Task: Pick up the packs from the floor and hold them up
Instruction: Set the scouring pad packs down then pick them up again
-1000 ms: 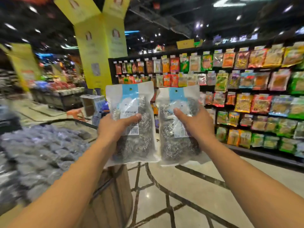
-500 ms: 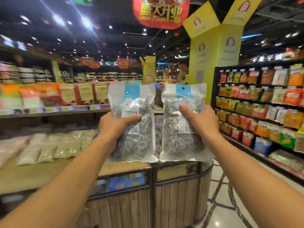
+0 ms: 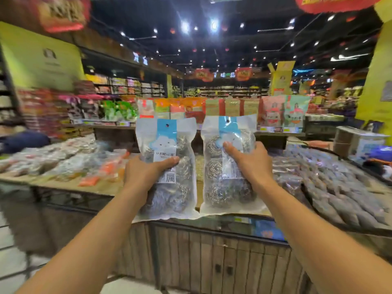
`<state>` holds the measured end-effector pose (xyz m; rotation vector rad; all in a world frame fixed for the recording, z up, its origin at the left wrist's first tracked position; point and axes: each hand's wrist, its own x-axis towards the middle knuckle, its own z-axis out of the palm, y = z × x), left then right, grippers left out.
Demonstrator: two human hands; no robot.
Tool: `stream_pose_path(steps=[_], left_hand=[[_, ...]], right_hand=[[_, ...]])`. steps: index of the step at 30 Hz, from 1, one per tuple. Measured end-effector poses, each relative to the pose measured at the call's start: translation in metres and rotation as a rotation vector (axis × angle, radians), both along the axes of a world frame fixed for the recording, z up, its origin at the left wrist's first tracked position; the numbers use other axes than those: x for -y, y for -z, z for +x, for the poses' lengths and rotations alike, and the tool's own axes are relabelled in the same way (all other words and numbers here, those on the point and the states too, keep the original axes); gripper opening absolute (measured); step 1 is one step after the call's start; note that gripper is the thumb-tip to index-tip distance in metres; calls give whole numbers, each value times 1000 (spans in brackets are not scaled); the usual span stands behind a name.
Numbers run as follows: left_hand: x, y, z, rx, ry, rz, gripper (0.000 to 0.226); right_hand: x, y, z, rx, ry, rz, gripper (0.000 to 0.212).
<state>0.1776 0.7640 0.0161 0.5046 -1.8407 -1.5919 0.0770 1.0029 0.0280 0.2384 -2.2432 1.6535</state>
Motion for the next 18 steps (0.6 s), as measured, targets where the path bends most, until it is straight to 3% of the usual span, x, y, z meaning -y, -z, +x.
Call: stream_pose_path(steps=[2,5,10,14,18], left_hand=[[46,4,18,13,-42,23,58],[112,11,40,23,-134,98,88],[203,23,69,28,-283,123,68],[269,34,81,47,-424,127,59],[331,37,85,56,-520,137,56]], right_hand=[[54,2,3,13,-64,10,83],[130,7,6,40,-159,38,87],[245,17,7,42,-304,84,85],[331,28,-1,65,-431,71,112],[414,35,-20,86,-556,80,87]])
